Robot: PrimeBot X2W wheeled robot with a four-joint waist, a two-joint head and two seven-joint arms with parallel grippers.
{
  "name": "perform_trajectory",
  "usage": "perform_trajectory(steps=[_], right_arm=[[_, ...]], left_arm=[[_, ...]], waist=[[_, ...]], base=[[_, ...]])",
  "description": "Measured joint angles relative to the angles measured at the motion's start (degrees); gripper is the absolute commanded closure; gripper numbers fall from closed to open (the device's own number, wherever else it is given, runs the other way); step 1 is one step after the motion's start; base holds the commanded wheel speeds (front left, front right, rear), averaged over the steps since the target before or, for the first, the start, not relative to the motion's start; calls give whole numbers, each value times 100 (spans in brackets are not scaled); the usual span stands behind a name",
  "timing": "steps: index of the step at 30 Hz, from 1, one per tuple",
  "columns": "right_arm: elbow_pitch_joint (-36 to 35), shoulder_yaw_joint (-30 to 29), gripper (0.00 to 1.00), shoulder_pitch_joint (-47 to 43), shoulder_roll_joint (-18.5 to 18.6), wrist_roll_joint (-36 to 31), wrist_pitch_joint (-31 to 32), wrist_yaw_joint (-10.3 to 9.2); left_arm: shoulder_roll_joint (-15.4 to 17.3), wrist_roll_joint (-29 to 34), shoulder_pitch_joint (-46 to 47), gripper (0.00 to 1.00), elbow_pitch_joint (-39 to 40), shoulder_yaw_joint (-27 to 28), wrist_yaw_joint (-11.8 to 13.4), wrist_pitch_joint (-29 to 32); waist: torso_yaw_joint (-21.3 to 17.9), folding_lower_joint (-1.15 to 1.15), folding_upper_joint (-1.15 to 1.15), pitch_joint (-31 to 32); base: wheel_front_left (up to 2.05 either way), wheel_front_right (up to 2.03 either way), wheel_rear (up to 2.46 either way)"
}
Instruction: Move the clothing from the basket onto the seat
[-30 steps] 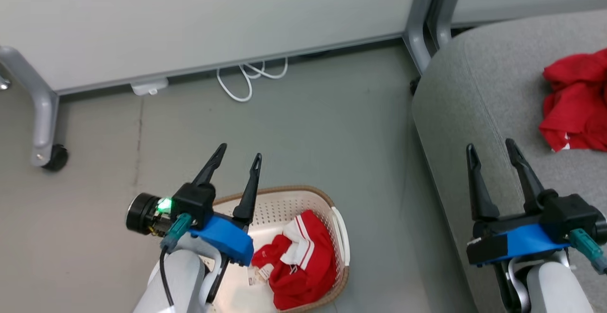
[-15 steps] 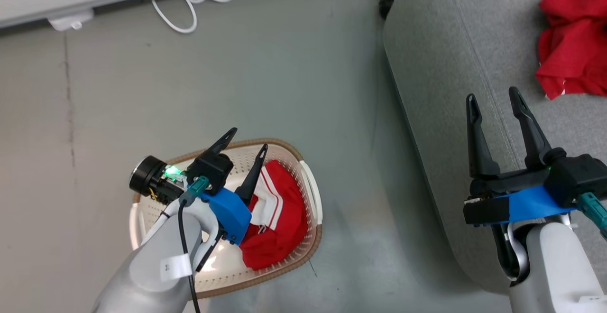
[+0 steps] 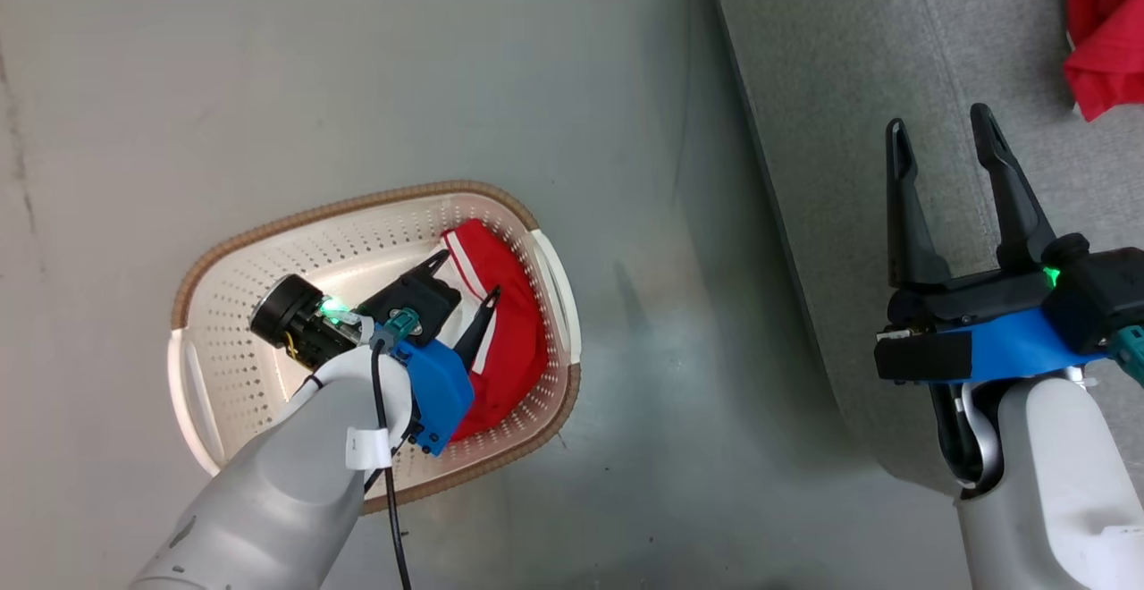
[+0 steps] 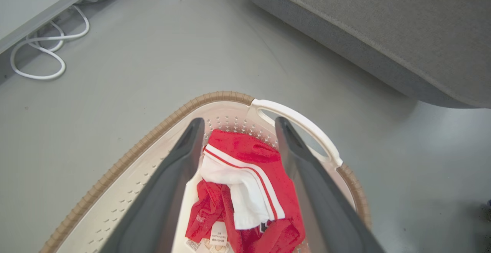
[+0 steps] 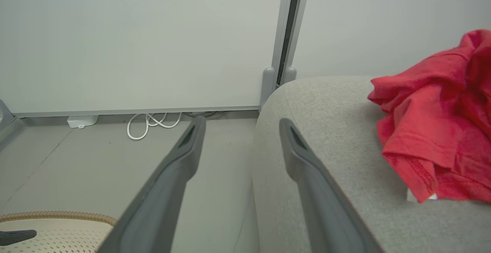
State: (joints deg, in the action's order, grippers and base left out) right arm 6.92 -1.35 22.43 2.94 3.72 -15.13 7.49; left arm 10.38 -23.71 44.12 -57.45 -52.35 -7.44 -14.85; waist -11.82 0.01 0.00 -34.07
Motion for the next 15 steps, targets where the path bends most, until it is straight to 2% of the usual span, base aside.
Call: perform_trajectory(steps=[15], right_arm=[[-157,10,0,329,0,56,0,0]], left_arm=[[144,-1112,494,0,-523,-1690,0,713]], waist=[[-47,0,0,-935]], base=[[0,0,0]])
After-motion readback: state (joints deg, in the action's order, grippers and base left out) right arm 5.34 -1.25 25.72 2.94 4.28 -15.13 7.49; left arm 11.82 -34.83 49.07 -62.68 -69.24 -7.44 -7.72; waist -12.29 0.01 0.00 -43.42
